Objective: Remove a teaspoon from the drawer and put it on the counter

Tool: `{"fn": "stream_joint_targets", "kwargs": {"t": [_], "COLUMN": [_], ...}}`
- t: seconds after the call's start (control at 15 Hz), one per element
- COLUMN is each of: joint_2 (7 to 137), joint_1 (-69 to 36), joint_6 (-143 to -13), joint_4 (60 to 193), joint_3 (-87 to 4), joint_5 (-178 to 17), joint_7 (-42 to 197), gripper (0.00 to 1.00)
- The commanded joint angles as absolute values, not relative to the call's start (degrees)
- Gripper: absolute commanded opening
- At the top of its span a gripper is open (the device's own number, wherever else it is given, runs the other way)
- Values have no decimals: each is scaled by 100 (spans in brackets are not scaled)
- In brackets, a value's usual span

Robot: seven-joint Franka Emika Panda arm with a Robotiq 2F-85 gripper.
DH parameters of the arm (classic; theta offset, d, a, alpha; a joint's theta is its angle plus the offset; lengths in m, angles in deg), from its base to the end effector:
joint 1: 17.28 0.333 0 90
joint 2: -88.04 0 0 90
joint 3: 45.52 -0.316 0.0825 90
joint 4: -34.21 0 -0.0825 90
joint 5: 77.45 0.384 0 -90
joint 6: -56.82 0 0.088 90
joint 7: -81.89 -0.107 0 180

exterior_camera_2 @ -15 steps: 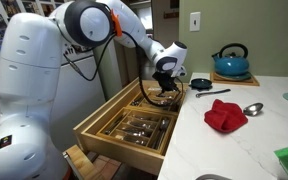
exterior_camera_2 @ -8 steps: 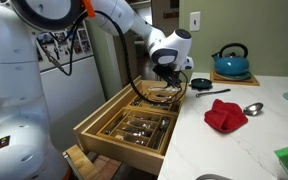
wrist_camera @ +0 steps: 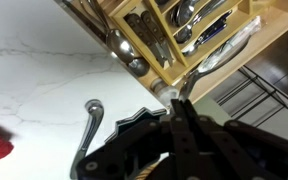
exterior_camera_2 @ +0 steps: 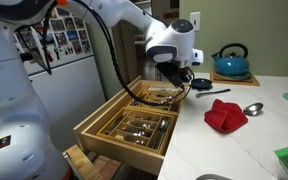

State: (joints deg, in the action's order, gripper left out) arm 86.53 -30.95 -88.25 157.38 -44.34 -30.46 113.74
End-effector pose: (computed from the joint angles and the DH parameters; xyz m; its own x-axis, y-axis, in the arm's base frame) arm 0.5502 -0.1541 0.4236 0.8219 -0.3721 0.4313 -0.1688 -0.8822 -0.4395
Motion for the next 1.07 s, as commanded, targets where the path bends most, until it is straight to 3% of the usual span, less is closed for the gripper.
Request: {"fn": "stream_joint_targets", "kwargs": {"t": [0.0,0.53,1.0], "joint_2": [9374,10583,11112], "joint_1": [-2897,-3151,-3078], "joint_6": [-9330,-10370,-11286], "joint_4": [16657,18136,18497], "joint_3": [-4129,-4159,-4158], "joint_5": [-2249,-700,145], "joint_7": [11788,11968,12174], "gripper": [1,1,1]}}
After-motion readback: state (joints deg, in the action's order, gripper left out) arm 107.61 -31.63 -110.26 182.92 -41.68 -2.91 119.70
